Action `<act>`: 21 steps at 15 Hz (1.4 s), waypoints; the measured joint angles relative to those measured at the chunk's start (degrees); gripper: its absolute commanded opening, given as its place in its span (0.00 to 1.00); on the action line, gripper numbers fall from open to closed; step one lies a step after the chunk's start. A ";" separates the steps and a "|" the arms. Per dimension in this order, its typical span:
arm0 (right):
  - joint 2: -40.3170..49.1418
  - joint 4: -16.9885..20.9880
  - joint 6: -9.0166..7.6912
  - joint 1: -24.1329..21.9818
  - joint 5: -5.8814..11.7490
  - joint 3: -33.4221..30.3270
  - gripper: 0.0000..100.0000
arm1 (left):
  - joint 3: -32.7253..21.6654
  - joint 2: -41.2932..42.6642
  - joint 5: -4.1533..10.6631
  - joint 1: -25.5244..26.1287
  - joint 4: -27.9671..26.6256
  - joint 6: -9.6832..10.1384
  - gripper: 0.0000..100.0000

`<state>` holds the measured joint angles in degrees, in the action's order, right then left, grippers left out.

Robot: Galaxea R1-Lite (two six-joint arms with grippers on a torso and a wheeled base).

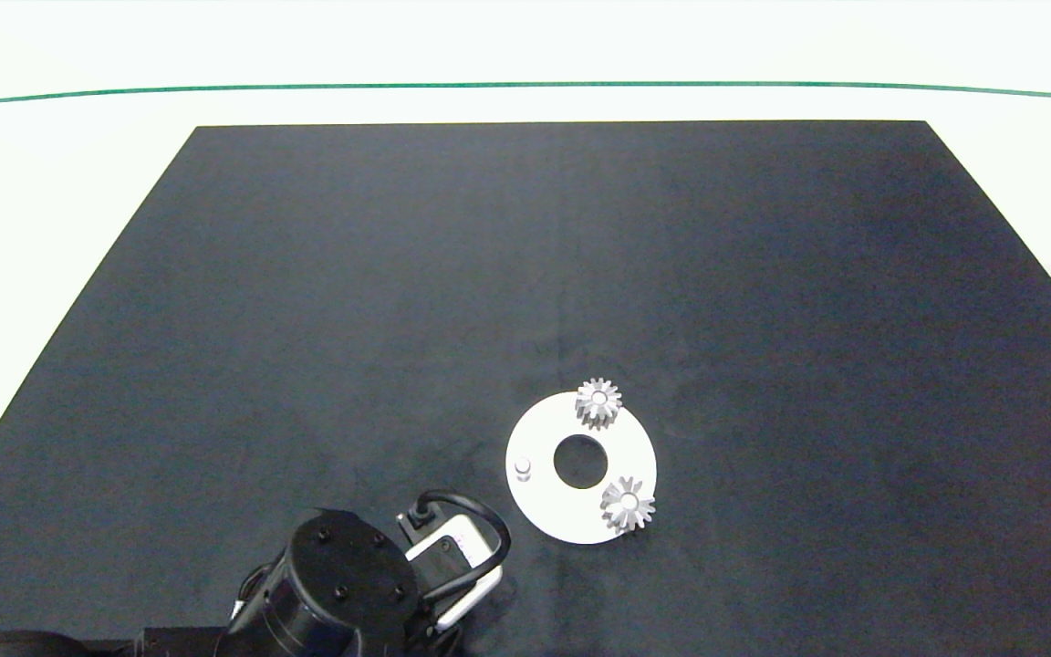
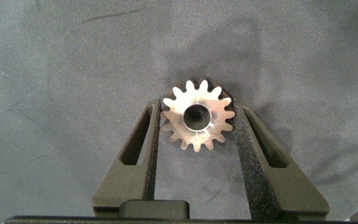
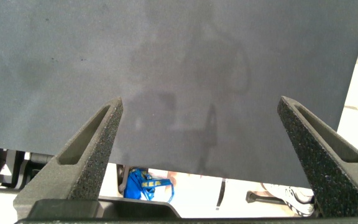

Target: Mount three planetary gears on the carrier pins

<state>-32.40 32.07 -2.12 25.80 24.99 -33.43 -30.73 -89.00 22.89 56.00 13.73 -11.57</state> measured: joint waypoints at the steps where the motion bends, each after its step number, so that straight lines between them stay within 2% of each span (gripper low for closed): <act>1: 0.11 0.01 0.00 0.02 0.00 0.02 1.00 | 0.11 -0.05 0.01 0.04 0.00 0.02 0.26; 12: 0.46 0.00 -0.02 0.02 -0.05 0.72 1.00 | 0.09 -0.50 -0.02 0.44 -0.17 -0.28 0.03; 17: 0.77 0.00 -0.02 0.02 -0.07 0.79 1.00 | -0.46 -0.55 -0.18 0.91 -0.54 -0.28 0.00; 21: 1.73 -0.02 -0.05 0.09 -0.07 1.45 1.00 | -6.25 -0.22 -0.22 1.41 -8.66 -0.35 0.00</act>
<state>-30.67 32.05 -2.17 25.88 24.92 -31.98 -36.99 -89.22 22.67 57.42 5.07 -11.92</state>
